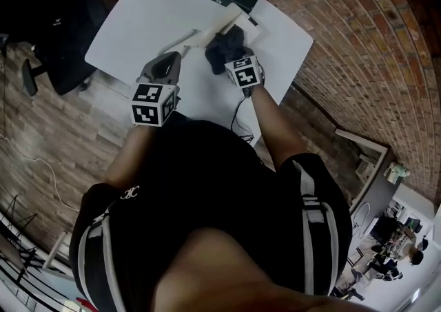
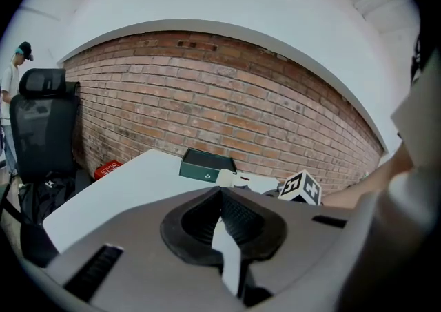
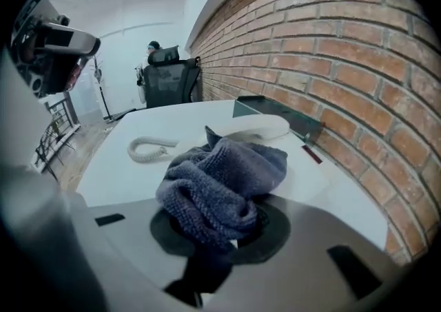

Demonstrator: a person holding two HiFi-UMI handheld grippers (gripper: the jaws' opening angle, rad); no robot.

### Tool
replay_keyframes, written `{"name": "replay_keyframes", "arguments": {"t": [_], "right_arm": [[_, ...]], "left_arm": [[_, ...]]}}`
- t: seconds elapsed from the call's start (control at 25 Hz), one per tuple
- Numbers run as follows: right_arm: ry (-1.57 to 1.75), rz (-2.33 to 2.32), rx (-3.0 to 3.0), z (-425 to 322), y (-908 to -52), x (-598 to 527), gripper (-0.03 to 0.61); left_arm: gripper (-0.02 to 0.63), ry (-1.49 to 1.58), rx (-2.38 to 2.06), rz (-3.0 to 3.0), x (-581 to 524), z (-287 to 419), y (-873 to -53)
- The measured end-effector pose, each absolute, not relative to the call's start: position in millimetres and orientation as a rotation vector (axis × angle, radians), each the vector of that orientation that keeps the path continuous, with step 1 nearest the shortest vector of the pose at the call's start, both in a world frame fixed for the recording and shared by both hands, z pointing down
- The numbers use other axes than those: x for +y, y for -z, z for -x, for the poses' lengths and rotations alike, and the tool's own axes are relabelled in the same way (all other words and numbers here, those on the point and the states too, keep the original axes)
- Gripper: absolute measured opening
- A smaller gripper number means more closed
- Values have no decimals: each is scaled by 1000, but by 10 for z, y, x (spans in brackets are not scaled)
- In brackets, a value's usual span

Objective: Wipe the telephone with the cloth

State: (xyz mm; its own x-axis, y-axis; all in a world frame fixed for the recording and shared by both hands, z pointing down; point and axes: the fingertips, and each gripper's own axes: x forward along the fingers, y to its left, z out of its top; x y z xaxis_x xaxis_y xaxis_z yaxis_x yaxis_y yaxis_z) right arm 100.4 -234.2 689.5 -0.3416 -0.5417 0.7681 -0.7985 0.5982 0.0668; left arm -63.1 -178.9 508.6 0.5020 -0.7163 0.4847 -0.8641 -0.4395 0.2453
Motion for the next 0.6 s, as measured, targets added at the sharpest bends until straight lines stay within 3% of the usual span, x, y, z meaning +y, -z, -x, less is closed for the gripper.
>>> {"name": "replay_keyframes", "arguments": {"t": [0.6], "right_arm": [[-366,-1371,-1891,-1842,-6633,-3124,55]], "left_arm": [[-8,-452,-1324,-2270,-1710,634,-5081]]}}
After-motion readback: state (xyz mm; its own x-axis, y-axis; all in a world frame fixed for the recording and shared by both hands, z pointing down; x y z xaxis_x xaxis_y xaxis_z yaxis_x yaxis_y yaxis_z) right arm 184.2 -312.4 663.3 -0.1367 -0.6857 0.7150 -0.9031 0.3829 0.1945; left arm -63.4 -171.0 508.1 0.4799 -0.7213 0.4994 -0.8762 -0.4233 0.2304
